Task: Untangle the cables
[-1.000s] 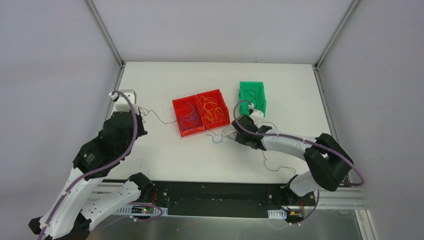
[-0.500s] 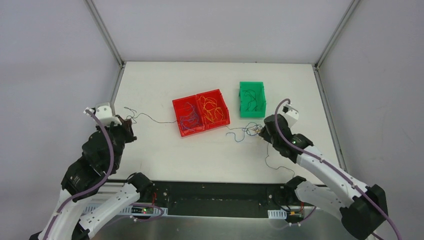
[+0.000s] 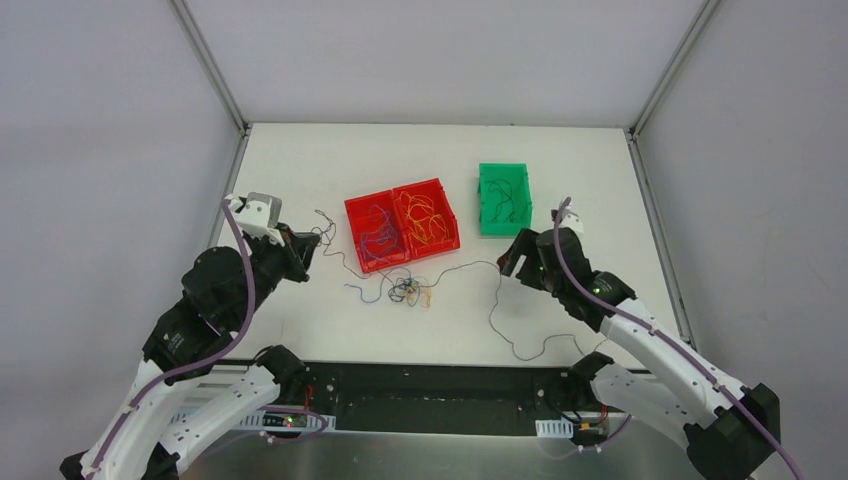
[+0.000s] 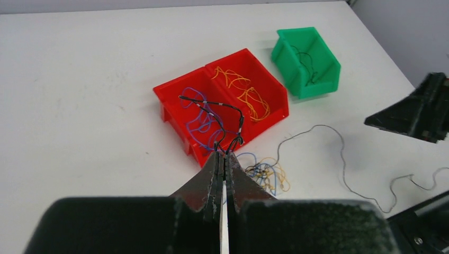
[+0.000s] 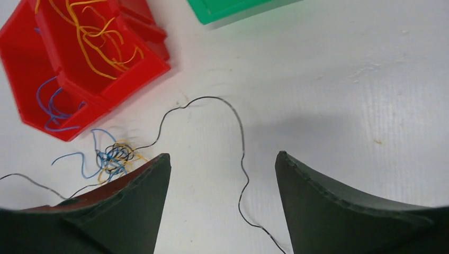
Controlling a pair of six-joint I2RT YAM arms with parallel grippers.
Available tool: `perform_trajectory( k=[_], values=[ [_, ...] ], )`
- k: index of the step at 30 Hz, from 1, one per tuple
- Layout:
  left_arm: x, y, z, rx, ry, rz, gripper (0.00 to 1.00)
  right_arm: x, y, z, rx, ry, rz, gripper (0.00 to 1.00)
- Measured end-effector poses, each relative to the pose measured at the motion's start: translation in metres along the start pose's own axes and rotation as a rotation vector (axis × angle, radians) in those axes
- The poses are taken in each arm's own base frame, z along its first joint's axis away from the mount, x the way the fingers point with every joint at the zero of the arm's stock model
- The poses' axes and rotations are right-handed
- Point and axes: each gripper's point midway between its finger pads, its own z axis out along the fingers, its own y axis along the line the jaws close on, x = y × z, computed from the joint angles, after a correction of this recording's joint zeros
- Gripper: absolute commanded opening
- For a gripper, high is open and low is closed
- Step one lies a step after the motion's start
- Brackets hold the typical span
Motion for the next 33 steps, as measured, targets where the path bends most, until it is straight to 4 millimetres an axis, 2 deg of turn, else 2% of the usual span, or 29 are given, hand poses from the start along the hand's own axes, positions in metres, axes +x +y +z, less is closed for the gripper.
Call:
perform_trajectory(
  k=[7, 12, 15, 17, 26, 33],
  values=[
    [-0.002, -0.030, 0.001, 0.163, 0.002, -0.003, 0.00, 0.009, 0.046, -0.001, -0.212, 0.067, -0.028, 0.78],
    [-0.001, -0.043, 0.003, 0.226, 0.014, 0.003, 0.00, 0.031, 0.067, 0.010, -0.256, 0.152, -0.101, 0.75],
    [-0.003, -0.046, 0.002, 0.245, 0.003, 0.008, 0.00, 0.044, 0.081, 0.018, -0.269, 0.194, -0.145, 0.63],
    [-0.005, -0.046, 0.000, 0.250, -0.007, 0.009, 0.00, 0.054, 0.091, 0.023, -0.285, 0.213, -0.177, 0.59],
    [-0.012, -0.044, -0.009, 0.258, -0.047, 0.009, 0.00, 0.103, 0.134, 0.046, -0.355, 0.300, -0.342, 0.60],
    [-0.015, -0.043, -0.013, 0.260, -0.062, 0.013, 0.00, 0.117, 0.161, 0.069, -0.374, 0.313, -0.380, 0.57]
  ],
)
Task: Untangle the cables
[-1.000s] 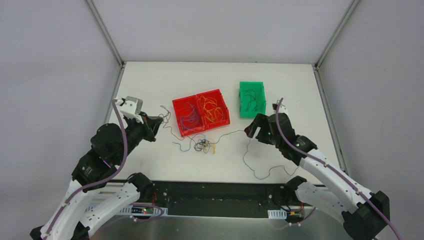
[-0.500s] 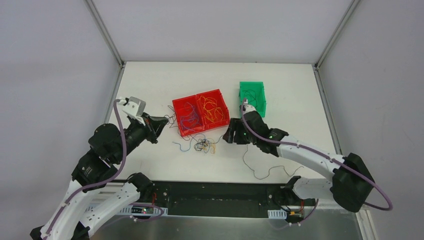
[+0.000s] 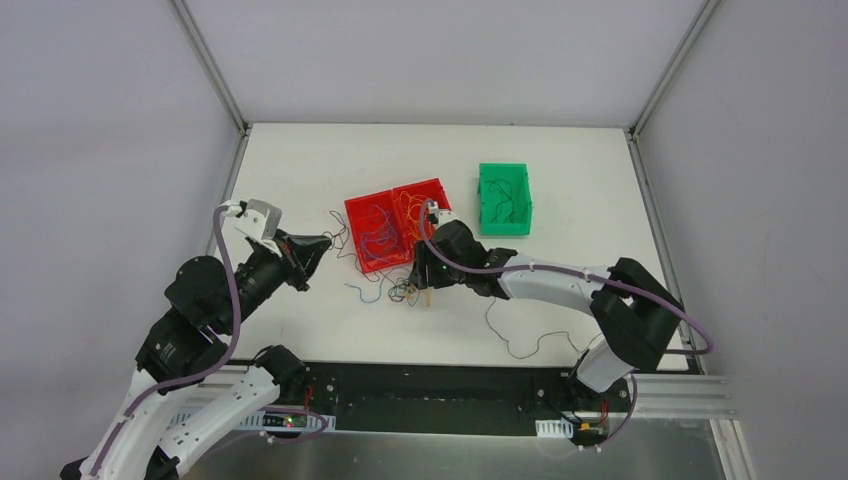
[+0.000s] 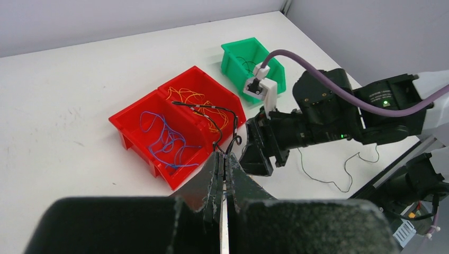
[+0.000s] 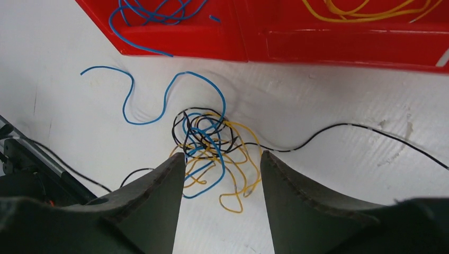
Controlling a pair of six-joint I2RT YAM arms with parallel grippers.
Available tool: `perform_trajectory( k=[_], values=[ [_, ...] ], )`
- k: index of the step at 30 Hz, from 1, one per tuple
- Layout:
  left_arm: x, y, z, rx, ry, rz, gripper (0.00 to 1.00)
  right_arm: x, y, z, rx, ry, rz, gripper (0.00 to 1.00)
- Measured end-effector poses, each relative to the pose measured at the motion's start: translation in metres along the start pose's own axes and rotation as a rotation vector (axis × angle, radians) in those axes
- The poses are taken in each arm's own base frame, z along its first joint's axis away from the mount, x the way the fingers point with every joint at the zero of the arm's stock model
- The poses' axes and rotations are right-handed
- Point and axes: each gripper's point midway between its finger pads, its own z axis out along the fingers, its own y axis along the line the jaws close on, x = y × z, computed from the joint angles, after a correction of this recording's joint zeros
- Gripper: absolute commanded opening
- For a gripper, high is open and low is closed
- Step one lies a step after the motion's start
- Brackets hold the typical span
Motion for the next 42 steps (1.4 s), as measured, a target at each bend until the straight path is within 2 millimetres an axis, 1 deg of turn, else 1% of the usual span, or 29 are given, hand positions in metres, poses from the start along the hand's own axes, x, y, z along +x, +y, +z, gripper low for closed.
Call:
perform_trajectory(
  k=[5, 6, 7, 8, 9, 10, 11, 12, 15, 17, 20, 22, 25, 27, 29, 30, 31, 32, 34, 36, 37, 39, 42],
  values=[
    [-0.002, 0.001, -0.002, -0.002, -0.010, 0.003, 0.00, 0.000, 0.003, 0.020, 0.001, 0.007, -0.003, 0.53],
    [-0.002, 0.001, -0.002, -0.002, -0.010, 0.006, 0.00, 0.001, 0.005, 0.023, 0.000, 0.010, -0.005, 0.51],
    [-0.002, 0.001, -0.002, -0.002, -0.010, 0.007, 0.00, 0.003, 0.005, 0.028, 0.001, 0.016, -0.007, 0.48],
    [-0.002, 0.001, -0.002, -0.002, -0.010, 0.008, 0.00, 0.005, 0.006, 0.032, 0.000, 0.024, -0.010, 0.41],
    [-0.002, 0.001, -0.002, -0.003, -0.010, 0.010, 0.00, 0.009, 0.007, 0.035, -0.001, 0.033, -0.012, 0.31],
    [-0.002, 0.001, -0.002, -0.003, -0.010, 0.011, 0.00, 0.012, 0.008, 0.037, -0.003, 0.039, -0.015, 0.19],
    [-0.002, 0.001, -0.002, -0.004, -0.010, 0.011, 0.00, 0.015, 0.008, 0.039, -0.003, 0.049, -0.015, 0.04],
    [-0.002, 0.002, -0.002, -0.005, -0.010, 0.013, 0.00, 0.018, 0.008, 0.040, -0.004, 0.055, -0.013, 0.00],
    [-0.002, 0.004, -0.002, -0.016, -0.012, 0.014, 0.00, 0.022, 0.006, 0.039, 0.001, 0.053, 0.002, 0.00],
    [-0.002, 0.006, -0.002, -0.027, -0.014, 0.014, 0.00, 0.025, -0.003, 0.034, 0.029, 0.042, 0.012, 0.00],
    [-0.003, 0.009, -0.002, -0.044, -0.017, 0.015, 0.00, 0.025, -0.025, 0.012, 0.101, 0.014, 0.044, 0.00],
    [-0.003, 0.013, -0.002, -0.065, -0.020, 0.021, 0.00, 0.013, -0.046, -0.013, 0.163, -0.036, 0.092, 0.00],
    [-0.003, 0.026, -0.004, -0.137, -0.020, 0.038, 0.00, -0.018, -0.084, -0.059, 0.268, -0.167, 0.201, 0.00],
    [-0.002, 0.042, -0.006, -0.227, -0.019, 0.042, 0.00, -0.038, -0.118, -0.097, 0.358, -0.275, 0.302, 0.00],
    [-0.001, 0.068, -0.013, -0.383, -0.019, 0.038, 0.00, -0.047, -0.156, -0.135, 0.468, -0.367, 0.406, 0.00],
    [-0.002, 0.077, -0.017, -0.443, -0.022, 0.032, 0.00, -0.048, -0.172, -0.150, 0.518, -0.398, 0.448, 0.00],
    [-0.001, 0.089, -0.021, -0.515, -0.022, 0.031, 0.00, -0.047, -0.194, -0.170, 0.595, -0.434, 0.508, 0.00],
    [0.000, 0.099, -0.026, -0.585, -0.024, 0.027, 0.00, -0.040, -0.209, -0.186, 0.663, -0.452, 0.549, 0.00],
    [-0.001, 0.120, -0.039, -0.735, -0.040, 0.021, 0.00, -0.027, -0.240, -0.210, 0.794, -0.473, 0.639, 0.00],
    [-0.003, 0.133, -0.051, -0.840, -0.060, 0.021, 0.00, -0.010, -0.262, -0.229, 0.909, -0.469, 0.723, 0.00],
    [-0.004, 0.139, -0.057, -0.891, -0.071, 0.020, 0.00, -0.002, -0.271, -0.237, 0.959, -0.462, 0.762, 0.00],
    [-0.004, 0.148, -0.066, -0.962, -0.083, 0.024, 0.00, 0.012, -0.283, -0.246, 1.021, -0.437, 0.819, 0.00],
    [-0.002, 0.153, -0.073, -1.006, -0.097, 0.015, 0.00, 0.019, -0.285, -0.245, 1.023, -0.399, 0.849, 0.00]
  ],
)
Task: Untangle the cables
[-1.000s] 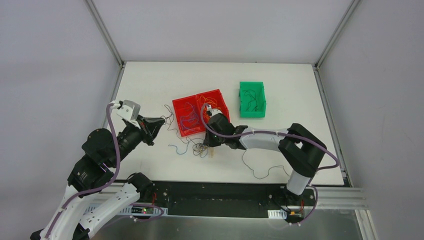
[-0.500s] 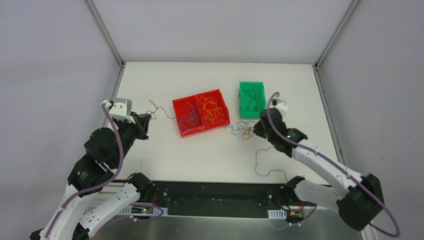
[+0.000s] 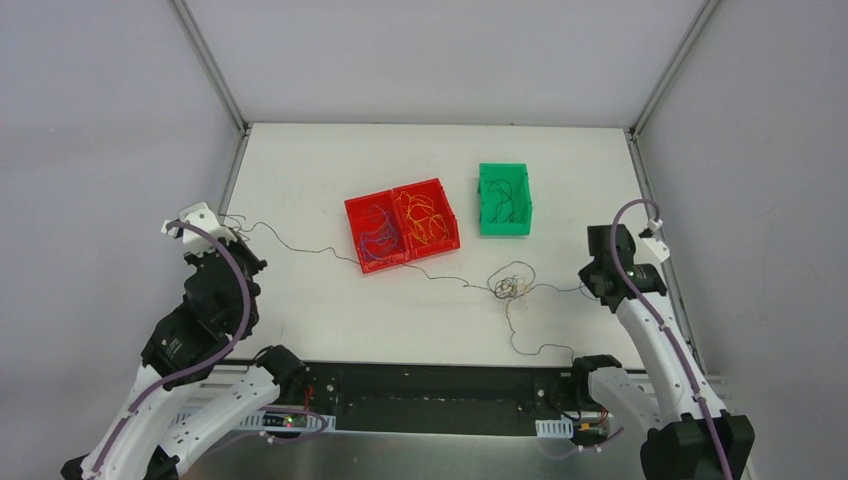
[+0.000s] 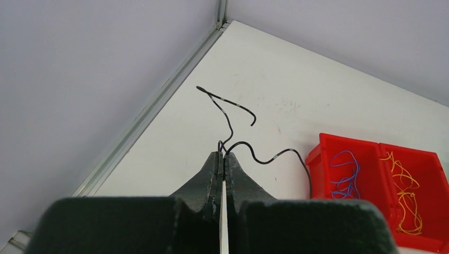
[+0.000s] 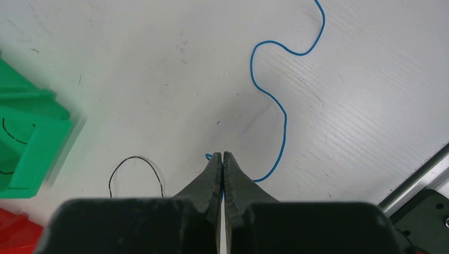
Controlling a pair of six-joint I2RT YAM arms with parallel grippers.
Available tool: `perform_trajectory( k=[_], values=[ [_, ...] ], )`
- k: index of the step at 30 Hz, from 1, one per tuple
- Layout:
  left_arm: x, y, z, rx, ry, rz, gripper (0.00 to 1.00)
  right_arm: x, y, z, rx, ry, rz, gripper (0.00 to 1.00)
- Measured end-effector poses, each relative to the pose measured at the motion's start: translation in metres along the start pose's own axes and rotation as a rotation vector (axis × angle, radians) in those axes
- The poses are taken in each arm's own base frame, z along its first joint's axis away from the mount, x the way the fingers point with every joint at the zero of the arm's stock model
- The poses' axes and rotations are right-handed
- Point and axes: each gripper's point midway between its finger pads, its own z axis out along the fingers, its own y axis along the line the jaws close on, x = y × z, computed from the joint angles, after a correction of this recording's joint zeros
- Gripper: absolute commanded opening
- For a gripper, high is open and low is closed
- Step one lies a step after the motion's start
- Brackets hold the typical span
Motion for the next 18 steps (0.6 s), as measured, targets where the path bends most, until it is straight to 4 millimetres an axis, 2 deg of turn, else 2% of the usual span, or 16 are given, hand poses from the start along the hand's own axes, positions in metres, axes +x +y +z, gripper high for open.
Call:
perform_trajectory(
  k=[4, 5, 7, 9, 11, 14, 18],
  values=[
    [0.003, -0.002, -0.003, 0.043, 0.006, -0.031, 0.00, 0.011, 0.014, -0.006, -0.090, 0.066, -0.013, 0.02],
    [0.004, -0.006, -0.005, 0.068, 0.010, -0.040, 0.00, 0.012, 0.019, -0.008, -0.130, 0.073, -0.010, 0.07],
    [0.006, -0.019, -0.009, 0.157, 0.025, -0.059, 0.00, 0.015, 0.026, -0.015, -0.204, 0.079, -0.008, 0.29],
    [0.012, -0.037, -0.013, 0.258, 0.049, -0.065, 0.00, 0.016, 0.031, -0.021, -0.263, 0.082, -0.009, 0.46],
    [0.020, -0.056, -0.018, 0.358, 0.081, -0.059, 0.00, 0.019, 0.038, -0.029, -0.332, 0.097, -0.031, 0.54],
    [0.031, -0.088, -0.028, 0.515, 0.139, -0.041, 0.00, 0.026, 0.056, -0.043, -0.465, 0.143, -0.074, 0.62],
    [0.042, -0.127, -0.041, 0.689, 0.207, -0.006, 0.00, 0.042, 0.084, -0.067, -0.680, 0.228, -0.141, 0.67]
  ],
)
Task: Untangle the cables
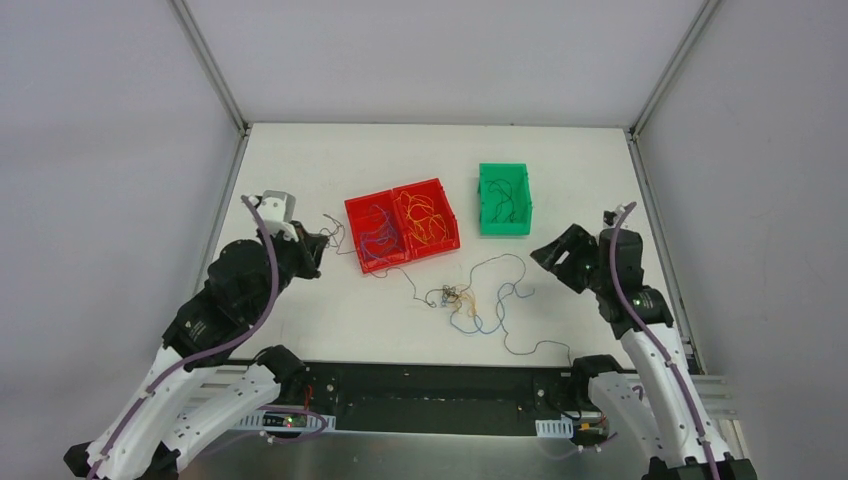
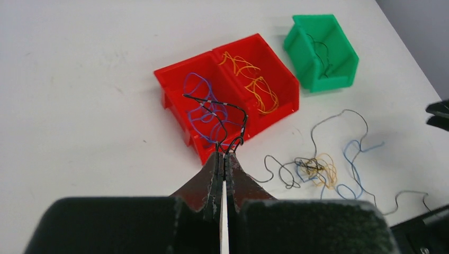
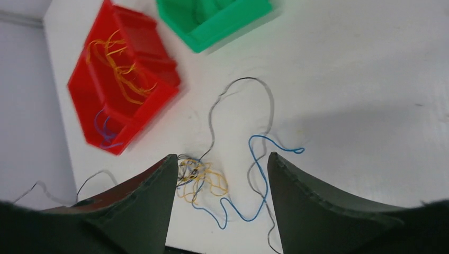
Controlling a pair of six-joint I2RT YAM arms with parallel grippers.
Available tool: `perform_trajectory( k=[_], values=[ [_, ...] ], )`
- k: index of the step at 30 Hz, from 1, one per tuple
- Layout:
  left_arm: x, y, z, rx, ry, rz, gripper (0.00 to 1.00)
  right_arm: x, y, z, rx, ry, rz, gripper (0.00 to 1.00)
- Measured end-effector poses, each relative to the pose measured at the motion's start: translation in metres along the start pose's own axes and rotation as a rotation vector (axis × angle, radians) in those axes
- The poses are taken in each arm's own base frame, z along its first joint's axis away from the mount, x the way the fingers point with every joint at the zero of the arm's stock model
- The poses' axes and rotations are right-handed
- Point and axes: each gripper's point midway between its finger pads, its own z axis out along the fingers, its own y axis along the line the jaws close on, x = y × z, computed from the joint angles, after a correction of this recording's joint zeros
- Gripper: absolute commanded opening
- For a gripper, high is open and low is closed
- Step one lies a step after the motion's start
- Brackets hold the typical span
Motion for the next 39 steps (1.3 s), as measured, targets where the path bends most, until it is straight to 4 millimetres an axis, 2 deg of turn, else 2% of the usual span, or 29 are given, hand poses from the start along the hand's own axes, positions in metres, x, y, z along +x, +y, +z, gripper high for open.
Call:
perform_trajectory(
  k=[3, 5, 10, 14, 21, 24, 25, 26, 28, 29, 35, 37, 39],
  values=[
    [0.002, -0.017, 0.006, 0.074, 0.037, 0.017, 0.00, 0.012, 0.038, -0.005, -0.196, 0.054, -0.074, 0.67],
    [-0.004, -0.025, 0.006, 0.113, 0.039, 0.026, 0.00, 0.025, 0.068, -0.012, -0.339, 0.097, -0.161, 0.68],
    [-0.036, -0.041, -0.004, 0.188, -0.022, 0.028, 0.00, 0.080, 0.123, -0.027, -0.566, 0.251, -0.426, 0.68],
    [-0.060, -0.049, -0.014, 0.226, -0.078, 0.021, 0.00, 0.114, 0.154, -0.022, -0.661, 0.326, -0.578, 0.68],
    [-0.077, -0.052, -0.022, 0.246, -0.118, 0.011, 0.00, 0.154, 0.187, 0.014, -0.720, 0.363, -0.698, 0.61],
    [-0.081, -0.053, -0.024, 0.249, -0.129, 0.009, 0.00, 0.173, 0.195, 0.028, -0.729, 0.384, -0.726, 0.52],
    [-0.082, -0.053, -0.025, 0.249, -0.131, 0.008, 0.00, 0.179, 0.198, 0.032, -0.732, 0.391, -0.731, 0.45],
    [-0.083, -0.052, -0.025, 0.247, -0.134, 0.007, 0.00, 0.184, 0.201, 0.035, -0.736, 0.395, -0.737, 0.34],
    [-0.085, -0.051, -0.025, 0.239, -0.138, 0.005, 0.00, 0.191, 0.209, 0.040, -0.744, 0.402, -0.742, 0.06],
    [-0.085, -0.050, -0.025, 0.233, -0.140, 0.005, 0.00, 0.194, 0.213, 0.042, -0.748, 0.405, -0.739, 0.00],
    [-0.081, -0.037, -0.018, 0.153, -0.132, -0.016, 0.00, 0.197, 0.226, 0.032, -0.772, 0.410, -0.696, 0.00],
    [-0.070, -0.032, -0.010, 0.108, -0.090, -0.041, 0.00, 0.190, 0.231, 0.021, -0.790, 0.397, -0.679, 0.00],
    [-0.048, -0.034, 0.007, 0.083, -0.009, -0.071, 0.00, 0.176, 0.243, 0.004, -0.813, 0.373, -0.657, 0.00]
  ],
)
